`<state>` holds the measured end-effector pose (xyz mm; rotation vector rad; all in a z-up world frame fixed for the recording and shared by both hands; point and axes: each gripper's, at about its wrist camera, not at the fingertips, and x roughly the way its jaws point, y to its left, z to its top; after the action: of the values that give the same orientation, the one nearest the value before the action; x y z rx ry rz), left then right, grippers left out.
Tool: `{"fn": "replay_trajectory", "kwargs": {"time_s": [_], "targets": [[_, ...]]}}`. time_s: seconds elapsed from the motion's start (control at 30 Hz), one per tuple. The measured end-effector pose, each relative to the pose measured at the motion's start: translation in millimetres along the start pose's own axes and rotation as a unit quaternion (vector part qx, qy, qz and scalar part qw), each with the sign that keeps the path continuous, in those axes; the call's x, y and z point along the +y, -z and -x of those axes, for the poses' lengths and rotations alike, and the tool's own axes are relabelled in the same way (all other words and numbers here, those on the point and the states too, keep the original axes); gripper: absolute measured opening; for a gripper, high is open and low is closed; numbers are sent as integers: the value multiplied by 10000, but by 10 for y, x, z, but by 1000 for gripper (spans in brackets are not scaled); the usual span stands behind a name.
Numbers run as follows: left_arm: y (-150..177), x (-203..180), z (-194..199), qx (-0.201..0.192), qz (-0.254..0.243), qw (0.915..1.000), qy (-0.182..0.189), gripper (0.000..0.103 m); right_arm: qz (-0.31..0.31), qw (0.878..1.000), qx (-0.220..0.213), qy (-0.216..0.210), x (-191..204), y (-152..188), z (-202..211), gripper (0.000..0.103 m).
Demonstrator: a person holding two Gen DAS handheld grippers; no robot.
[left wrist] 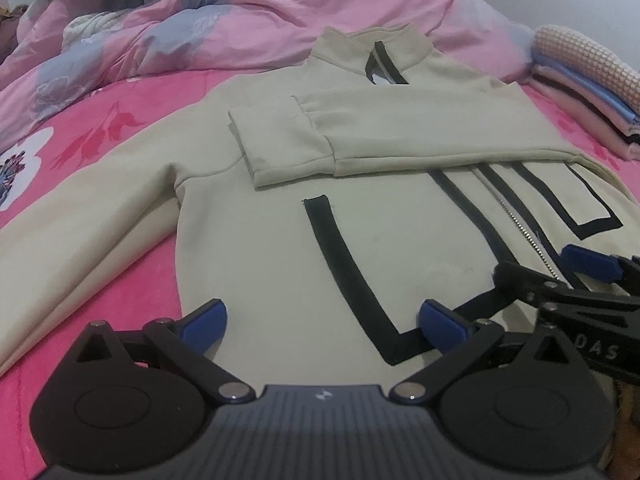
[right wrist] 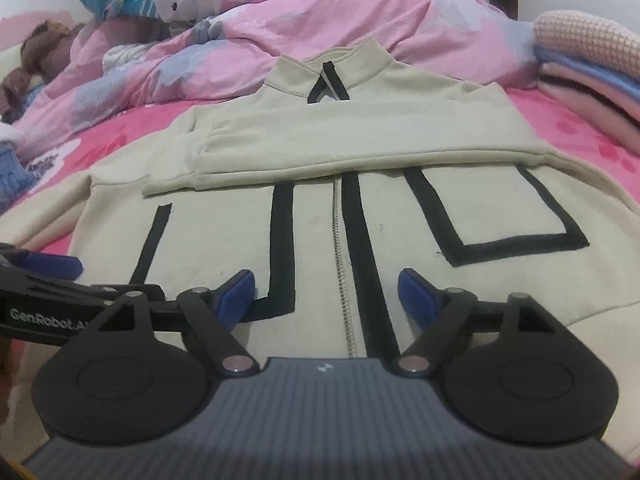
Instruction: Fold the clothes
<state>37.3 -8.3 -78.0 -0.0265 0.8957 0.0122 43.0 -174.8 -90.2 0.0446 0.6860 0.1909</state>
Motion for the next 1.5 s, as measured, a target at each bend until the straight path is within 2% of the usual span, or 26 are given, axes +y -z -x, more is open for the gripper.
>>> {"fn": "replay_trajectory", "kwargs": {"time_s": [0.07,0.17,0.27,0.33,0.4,0.53,0.9,1.1,1.3,1.5], "targets": [[1,-16,1,9,-1,10000,-33,103,-89,10000,-14,37,-35,-36,81,91],[4,-41,2,19,1,10000,-84,103,-198,9992,-231,269,-125,-83,244,101],[9,-55,9,24,5,9999,-119,103,-128,9976,-232,637,-188,-76,275,101],[7,-58,12,28,5,9999,-132,103,-99,9961,-43,874,-222,-31,197,102],[12,-66,15,23,-4,9999,-147,103,-121,9948,268,975,-252,35,60,102],[19,-66,18,19,-24,9999,-160,103,-37,9937,237,1099,-200,88,9,102],[36,-74,31,1,-28,9999,-165,103,-118,9929,321,1136,-188,93,22,102],[34,-72,25,1,-36,9998,-170,103,-170,9920,657,1065,-221,-10,-26,102],[19,-57,18,7,-45,9999,-160,103,-185,9928,531,1056,-215,25,-4,102],[18,-50,23,2,-38,9999,-153,103,-223,9954,373,857,-255,46,65,102]]}}
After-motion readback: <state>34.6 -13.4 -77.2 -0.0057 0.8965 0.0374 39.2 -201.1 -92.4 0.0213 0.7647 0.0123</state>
